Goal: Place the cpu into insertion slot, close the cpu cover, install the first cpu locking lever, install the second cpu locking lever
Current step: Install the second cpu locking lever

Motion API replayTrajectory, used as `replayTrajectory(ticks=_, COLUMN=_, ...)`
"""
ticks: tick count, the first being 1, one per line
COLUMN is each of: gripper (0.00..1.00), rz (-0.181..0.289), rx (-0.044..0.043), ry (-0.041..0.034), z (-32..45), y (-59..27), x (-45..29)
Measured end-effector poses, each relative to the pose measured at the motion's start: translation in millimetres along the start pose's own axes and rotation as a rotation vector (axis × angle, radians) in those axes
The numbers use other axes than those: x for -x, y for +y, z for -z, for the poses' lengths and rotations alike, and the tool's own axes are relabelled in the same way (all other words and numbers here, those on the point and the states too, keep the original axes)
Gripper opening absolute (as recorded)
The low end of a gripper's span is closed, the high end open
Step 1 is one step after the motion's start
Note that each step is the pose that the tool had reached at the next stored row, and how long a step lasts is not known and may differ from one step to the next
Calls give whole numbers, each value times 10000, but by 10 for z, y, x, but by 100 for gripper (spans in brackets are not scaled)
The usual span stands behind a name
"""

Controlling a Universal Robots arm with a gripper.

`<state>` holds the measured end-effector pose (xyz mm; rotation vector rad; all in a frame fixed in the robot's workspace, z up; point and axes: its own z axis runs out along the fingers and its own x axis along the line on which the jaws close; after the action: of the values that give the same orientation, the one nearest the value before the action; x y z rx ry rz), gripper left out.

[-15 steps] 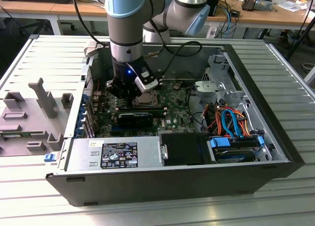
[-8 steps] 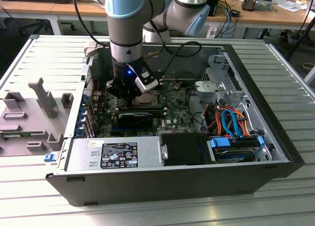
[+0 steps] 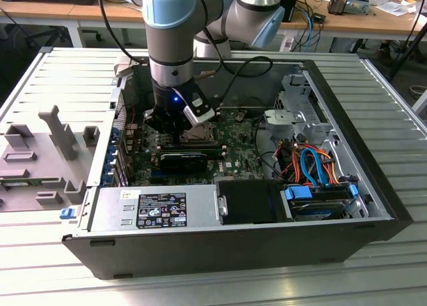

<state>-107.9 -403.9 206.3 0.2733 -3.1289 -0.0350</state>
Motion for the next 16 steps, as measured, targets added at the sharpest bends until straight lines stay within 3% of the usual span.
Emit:
replayTrajectory(ticks=2, gripper=11, rz=3, rx=74, ry=-13, z=1, y=1, x=-2)
replayTrajectory(ticks=4, gripper=11, rz=5, rx=75, ry=-16, z=20, y=1, x=-2)
replayTrajectory(ticks=7, gripper=11, rz=7, rx=73, ry=-15, z=121, y=3, x=3)
replayTrajectory(ticks=10, gripper=11, rz=4, rx=81, ry=17, z=131, y=-6, x=59)
replayTrajectory(ticks=14, gripper=11, rz=-2, rx=166, ry=176, z=130, y=-31, x=215)
replayTrajectory(ticks=16, gripper=11, rz=-3, rx=297, ry=280, z=117, y=-44, x=322)
